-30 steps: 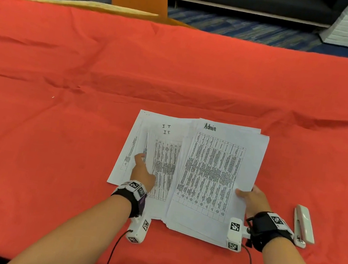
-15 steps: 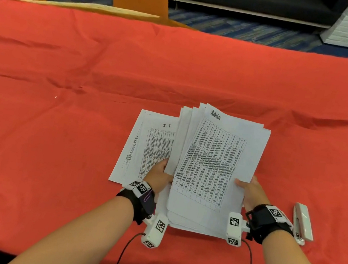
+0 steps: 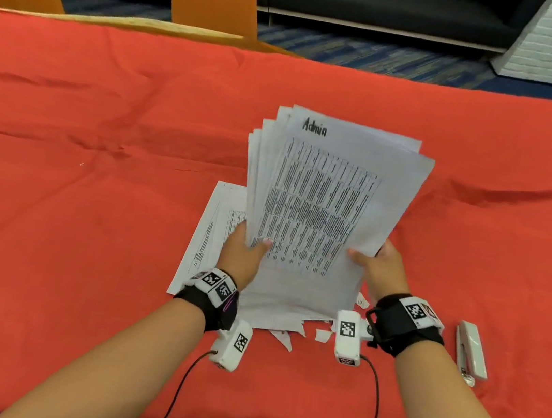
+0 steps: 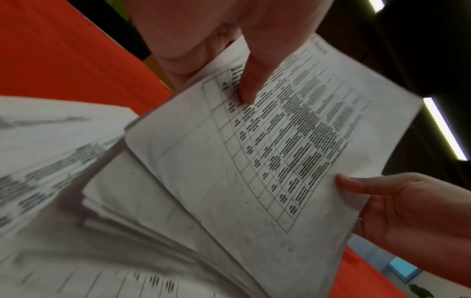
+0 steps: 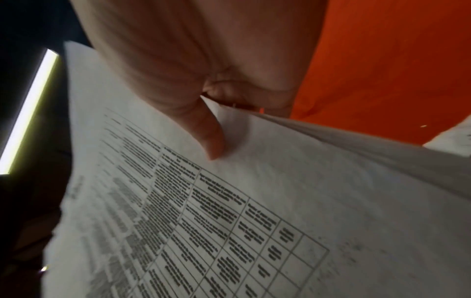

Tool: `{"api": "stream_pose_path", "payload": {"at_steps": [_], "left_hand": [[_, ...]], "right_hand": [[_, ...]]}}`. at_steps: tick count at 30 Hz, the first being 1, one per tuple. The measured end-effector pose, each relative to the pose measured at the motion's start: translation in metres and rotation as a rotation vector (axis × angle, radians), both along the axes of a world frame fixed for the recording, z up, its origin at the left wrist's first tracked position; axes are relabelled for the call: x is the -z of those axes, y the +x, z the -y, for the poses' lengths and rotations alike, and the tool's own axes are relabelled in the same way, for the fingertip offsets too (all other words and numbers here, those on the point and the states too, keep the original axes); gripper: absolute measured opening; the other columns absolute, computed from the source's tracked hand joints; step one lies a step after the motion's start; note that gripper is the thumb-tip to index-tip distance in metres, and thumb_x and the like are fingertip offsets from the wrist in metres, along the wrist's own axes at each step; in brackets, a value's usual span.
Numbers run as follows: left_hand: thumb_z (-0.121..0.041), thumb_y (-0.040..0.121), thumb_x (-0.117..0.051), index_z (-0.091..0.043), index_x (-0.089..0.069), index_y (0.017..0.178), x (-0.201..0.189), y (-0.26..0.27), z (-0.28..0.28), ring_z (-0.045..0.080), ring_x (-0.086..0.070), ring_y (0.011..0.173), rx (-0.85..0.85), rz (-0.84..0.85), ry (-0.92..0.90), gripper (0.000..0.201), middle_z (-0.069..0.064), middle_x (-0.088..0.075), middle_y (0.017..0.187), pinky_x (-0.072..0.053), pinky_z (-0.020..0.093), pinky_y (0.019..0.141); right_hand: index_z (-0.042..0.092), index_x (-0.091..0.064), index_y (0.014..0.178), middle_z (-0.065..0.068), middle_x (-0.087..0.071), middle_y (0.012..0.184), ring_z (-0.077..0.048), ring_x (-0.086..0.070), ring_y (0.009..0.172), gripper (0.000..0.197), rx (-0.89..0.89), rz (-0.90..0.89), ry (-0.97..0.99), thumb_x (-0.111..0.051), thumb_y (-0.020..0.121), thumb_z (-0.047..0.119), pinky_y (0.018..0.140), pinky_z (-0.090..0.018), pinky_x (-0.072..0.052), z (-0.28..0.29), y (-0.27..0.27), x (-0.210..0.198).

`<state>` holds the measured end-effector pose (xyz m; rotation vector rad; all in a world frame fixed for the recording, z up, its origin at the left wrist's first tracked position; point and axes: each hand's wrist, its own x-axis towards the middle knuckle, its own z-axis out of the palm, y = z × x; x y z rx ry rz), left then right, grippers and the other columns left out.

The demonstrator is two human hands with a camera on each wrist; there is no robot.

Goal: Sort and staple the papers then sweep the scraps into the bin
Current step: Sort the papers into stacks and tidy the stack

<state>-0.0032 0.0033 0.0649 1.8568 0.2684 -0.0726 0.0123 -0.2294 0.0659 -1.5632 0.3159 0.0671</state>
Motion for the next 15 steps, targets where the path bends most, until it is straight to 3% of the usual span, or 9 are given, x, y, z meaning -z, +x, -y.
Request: {"api": "stream_pose_path", "payload": {"at_steps": [2,4,7,10,12,15], "left_hand": [[-0.013,0.092,-0.059,-0.014,-0.053,0.126,-0.009,0.004,-0.008,0.018,-0.058,0.110,-0.027,0.064,-0.020,0.035,0.000,-0.063,0.116,-0.045,0.030,0.096],[-0.011,0.091,-0.059,-0.014,-0.051,0.128,-0.014,0.004,-0.014,0.013,-0.058,0.107,-0.037,0.103,-0.038,0.037,-0.002,-0.062,0.116,-0.045,0.026,0.093],[-0.009,0.086,-0.064,-0.019,-0.051,0.122,-0.014,-0.001,-0.023,0.006,-0.061,0.101,-0.048,0.140,-0.061,0.039,-0.007,-0.064,0.111,-0.046,0.018,0.083],[-0.012,0.082,-0.070,-0.021,-0.054,0.118,-0.010,-0.003,-0.029,0.009,-0.064,0.103,-0.106,0.126,-0.146,0.040,-0.006,-0.067,0.111,-0.051,0.026,0.085],[-0.016,0.084,-0.069,-0.020,-0.055,0.121,-0.011,-0.004,-0.027,0.008,-0.062,0.106,-0.108,0.131,-0.156,0.040,-0.006,-0.066,0.115,-0.049,0.024,0.085],[-0.020,0.089,-0.063,-0.015,-0.054,0.124,-0.014,-0.004,-0.020,0.012,-0.061,0.108,-0.120,0.143,-0.155,0.037,-0.004,-0.065,0.117,-0.049,0.029,0.091]], "right_hand": [[0.023,-0.062,0.094,0.008,-0.068,0.095,0.003,-0.069,0.076,0.040,-0.001,0.048,0.039,-0.057,0.084,-0.016,0.071,-0.018,-0.055,-0.006,0.002,-0.010],[0.022,-0.062,0.095,0.010,-0.068,0.095,0.008,-0.068,0.075,0.039,-0.022,0.071,0.033,-0.058,0.083,-0.015,0.069,-0.014,-0.053,-0.012,0.003,-0.016],[0.017,-0.064,0.094,0.005,-0.069,0.093,-0.001,-0.069,0.077,0.037,-0.066,0.053,-0.020,-0.061,0.078,-0.016,0.079,-0.026,-0.055,-0.018,0.001,-0.015],[0.012,-0.064,0.097,-0.004,-0.071,0.094,-0.022,-0.067,0.086,0.038,-0.093,0.007,0.006,-0.060,0.075,-0.019,0.090,-0.043,-0.052,-0.026,-0.001,-0.012],[0.013,-0.065,0.098,-0.007,-0.071,0.098,-0.028,-0.066,0.094,0.039,-0.091,-0.015,0.044,-0.060,0.075,-0.018,0.095,-0.049,-0.050,-0.032,-0.002,-0.010],[0.015,-0.069,0.098,-0.010,-0.073,0.105,-0.030,-0.067,0.102,0.029,-0.075,-0.008,0.055,-0.069,0.077,-0.004,0.097,-0.053,-0.049,-0.043,-0.004,-0.009]]}}
